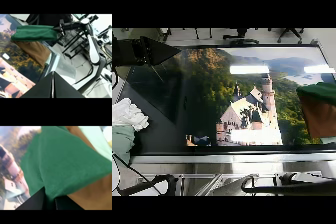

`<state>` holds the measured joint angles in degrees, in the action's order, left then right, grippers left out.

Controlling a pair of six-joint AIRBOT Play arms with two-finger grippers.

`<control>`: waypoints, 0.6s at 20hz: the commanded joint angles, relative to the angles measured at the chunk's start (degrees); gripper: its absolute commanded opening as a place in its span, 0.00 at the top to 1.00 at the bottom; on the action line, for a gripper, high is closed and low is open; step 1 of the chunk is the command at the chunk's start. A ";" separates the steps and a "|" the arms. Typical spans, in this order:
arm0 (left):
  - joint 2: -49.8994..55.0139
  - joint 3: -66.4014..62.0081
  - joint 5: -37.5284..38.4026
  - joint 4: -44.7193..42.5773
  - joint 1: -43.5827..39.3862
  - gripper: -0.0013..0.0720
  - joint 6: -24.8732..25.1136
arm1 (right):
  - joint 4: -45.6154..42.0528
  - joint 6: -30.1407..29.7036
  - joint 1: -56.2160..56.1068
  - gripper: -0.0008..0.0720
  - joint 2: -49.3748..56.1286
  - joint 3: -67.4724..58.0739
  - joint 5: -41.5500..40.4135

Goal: Fold the shirts.

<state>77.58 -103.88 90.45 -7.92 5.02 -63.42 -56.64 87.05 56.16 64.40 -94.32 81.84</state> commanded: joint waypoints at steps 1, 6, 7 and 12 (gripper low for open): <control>-0.02 0.02 0.09 -0.02 -0.04 0.96 -0.07 | -6.71 4.94 0.37 0.96 -1.57 7.15 3.93; -0.02 0.04 0.66 -0.04 -0.02 0.96 -0.04 | -12.57 7.69 0.39 0.94 -3.39 18.69 1.36; -0.02 0.04 0.63 -0.04 -0.02 0.95 -0.04 | -12.59 7.69 0.37 0.76 -3.21 19.63 0.61; -0.02 0.04 0.59 -0.07 -0.02 0.96 -0.04 | -13.42 6.45 0.39 0.34 -3.02 16.92 3.37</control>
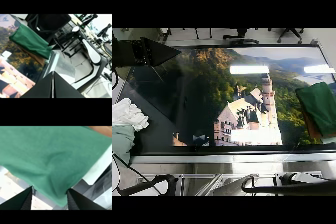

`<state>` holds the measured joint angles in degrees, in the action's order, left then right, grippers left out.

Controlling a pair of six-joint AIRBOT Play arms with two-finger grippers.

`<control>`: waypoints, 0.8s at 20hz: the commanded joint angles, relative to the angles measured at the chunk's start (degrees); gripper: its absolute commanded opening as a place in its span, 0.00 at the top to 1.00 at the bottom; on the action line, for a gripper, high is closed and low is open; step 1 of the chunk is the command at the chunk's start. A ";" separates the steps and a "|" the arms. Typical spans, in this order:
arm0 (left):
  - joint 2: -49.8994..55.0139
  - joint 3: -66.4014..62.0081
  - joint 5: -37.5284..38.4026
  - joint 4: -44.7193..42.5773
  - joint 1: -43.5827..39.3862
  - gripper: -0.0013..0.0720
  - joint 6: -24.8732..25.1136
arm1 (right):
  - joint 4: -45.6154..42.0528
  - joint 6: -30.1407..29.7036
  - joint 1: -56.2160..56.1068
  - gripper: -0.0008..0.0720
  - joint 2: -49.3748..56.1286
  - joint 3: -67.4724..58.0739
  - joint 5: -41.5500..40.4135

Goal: Fold the shirts.

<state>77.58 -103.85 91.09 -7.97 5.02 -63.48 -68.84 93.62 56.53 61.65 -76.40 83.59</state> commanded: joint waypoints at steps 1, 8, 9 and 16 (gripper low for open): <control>-0.02 0.02 -0.11 -0.04 0.00 0.95 0.04 | -0.83 0.07 0.00 0.34 -0.68 -2.91 2.34; -0.02 -0.02 -3.65 -0.02 1.57 0.96 0.04 | 10.32 0.50 -0.74 0.53 -4.37 -16.37 2.60; -0.02 -0.02 -4.22 -0.04 2.67 0.96 0.09 | 14.45 -1.09 -1.51 0.74 -4.85 -16.35 2.62; -5.68 8.33 -3.21 -18.49 7.74 0.96 0.35 | 15.10 -4.35 -28.98 0.95 -11.39 -9.60 -4.59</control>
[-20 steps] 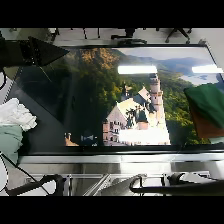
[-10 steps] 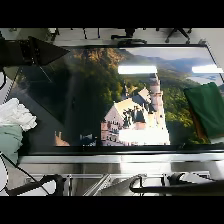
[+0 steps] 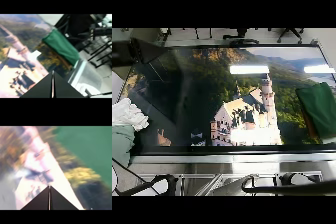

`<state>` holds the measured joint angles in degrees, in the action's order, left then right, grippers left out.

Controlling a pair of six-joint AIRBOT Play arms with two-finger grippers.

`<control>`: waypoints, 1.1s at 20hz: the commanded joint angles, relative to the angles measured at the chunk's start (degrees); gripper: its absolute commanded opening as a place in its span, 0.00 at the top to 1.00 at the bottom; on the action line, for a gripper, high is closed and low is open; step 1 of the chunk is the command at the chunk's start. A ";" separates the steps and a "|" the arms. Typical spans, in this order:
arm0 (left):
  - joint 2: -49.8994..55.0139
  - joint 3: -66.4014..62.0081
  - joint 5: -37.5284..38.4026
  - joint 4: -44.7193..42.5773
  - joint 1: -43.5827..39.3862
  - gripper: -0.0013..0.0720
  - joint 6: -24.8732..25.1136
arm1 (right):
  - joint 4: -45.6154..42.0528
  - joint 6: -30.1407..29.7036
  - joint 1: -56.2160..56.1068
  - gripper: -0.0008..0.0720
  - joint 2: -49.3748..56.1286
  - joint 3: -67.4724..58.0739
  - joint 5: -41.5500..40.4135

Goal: Fold the shirts.

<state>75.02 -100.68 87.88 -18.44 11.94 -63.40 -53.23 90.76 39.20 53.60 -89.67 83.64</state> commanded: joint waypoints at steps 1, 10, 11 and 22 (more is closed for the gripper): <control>-5.42 9.90 -1.16 -9.53 0.09 0.96 0.59 | -2.93 -1.46 -17.03 0.95 -5.27 6.80 -7.08; -23.67 46.31 -13.40 -13.57 -10.38 0.96 2.49 | -11.08 -1.44 -42.05 0.95 -20.06 38.51 -20.26; -24.57 47.23 -13.33 -13.57 -10.47 0.96 2.49 | -11.10 -1.44 -42.05 0.95 -20.02 38.88 -20.24; -28.59 48.52 -15.02 -13.55 -10.14 0.96 2.47 | -11.06 -1.42 -42.03 0.95 -20.02 39.01 -20.20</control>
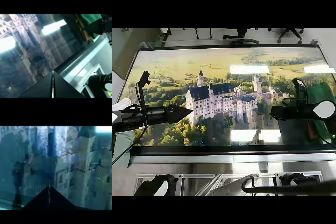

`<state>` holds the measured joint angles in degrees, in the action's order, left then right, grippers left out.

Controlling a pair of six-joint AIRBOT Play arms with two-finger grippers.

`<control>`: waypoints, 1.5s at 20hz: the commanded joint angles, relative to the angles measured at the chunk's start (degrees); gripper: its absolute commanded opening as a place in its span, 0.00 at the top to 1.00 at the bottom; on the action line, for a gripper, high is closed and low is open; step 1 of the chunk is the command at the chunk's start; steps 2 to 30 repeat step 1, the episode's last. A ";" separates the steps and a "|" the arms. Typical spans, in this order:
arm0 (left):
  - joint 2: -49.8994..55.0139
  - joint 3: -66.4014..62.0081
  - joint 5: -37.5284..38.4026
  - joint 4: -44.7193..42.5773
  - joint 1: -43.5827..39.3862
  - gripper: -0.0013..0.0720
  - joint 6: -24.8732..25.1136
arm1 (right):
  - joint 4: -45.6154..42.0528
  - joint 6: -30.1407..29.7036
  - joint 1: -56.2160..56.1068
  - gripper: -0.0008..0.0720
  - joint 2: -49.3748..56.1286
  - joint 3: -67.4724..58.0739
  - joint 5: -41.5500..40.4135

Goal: Fold the shirts.

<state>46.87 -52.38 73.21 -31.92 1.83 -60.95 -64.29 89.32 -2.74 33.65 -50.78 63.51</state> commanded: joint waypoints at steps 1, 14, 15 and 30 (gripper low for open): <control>-0.44 0.22 -0.35 -0.07 -0.02 0.96 0.04 | 0.00 0.02 -0.09 0.95 -0.07 0.13 -0.09; -0.44 0.22 -0.35 -0.07 -0.02 0.96 0.04 | 0.00 0.02 -0.09 0.95 -0.07 0.13 -0.09; -0.44 0.22 -0.35 -0.07 -0.02 0.96 0.04 | 0.00 0.02 -0.09 0.95 -0.07 0.13 -0.09; -0.44 0.22 -0.35 -0.07 -0.02 0.96 0.04 | 0.00 0.02 -0.09 0.95 -0.07 0.13 -0.09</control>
